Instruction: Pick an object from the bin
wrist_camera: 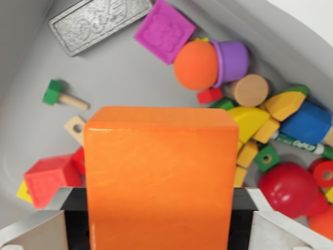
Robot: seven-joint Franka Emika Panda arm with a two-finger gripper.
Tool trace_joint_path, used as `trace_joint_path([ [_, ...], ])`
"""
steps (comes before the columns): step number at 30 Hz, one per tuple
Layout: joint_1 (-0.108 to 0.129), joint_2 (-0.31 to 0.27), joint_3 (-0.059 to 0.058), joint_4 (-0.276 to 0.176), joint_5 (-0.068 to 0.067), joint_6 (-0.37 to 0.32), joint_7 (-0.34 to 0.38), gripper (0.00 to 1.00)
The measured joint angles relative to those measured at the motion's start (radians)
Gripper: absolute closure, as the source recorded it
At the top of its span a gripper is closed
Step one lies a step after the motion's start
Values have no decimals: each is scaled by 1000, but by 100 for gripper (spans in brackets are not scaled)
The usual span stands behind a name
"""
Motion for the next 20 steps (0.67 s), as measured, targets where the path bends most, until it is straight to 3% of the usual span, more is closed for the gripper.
trace_joint_path([
  [20, 0, 3, 0, 4, 0, -9, 0, 100],
])
